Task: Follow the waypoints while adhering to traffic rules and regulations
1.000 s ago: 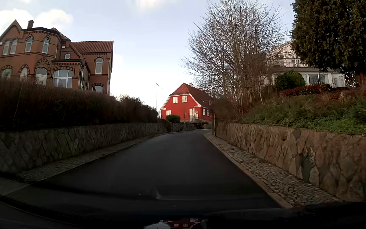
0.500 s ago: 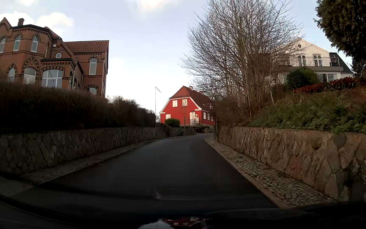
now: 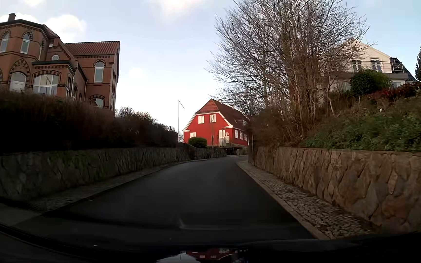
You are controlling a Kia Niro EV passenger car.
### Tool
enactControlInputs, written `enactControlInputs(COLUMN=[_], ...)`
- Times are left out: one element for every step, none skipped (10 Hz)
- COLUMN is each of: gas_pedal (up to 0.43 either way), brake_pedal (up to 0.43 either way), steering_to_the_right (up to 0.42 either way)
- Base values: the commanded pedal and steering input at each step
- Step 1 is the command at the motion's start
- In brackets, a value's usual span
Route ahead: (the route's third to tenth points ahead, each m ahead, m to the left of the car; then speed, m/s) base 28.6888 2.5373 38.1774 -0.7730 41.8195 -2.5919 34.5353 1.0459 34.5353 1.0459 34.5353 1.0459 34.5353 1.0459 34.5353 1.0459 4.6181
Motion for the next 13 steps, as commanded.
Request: enactControlInputs(gas_pedal=[0.311, 0.311, 0.311, 0.311, 0.319, 0.319, 0.319, 0.319, 0.319, 0.319, 0.319, 0.319, 0.319], brake_pedal=[0.000, 0.000, 0.000, 0.000, 0.000, 0.000, 0.000, 0.000, 0.000, 0.000, 0.000, 0.000, 0.000], steering_to_the_right=[-0.011, -0.011, -0.011, -0.011, -0.010, -0.010, -0.010, -0.010, -0.010, -0.011, -0.010, -0.010, -0.010])
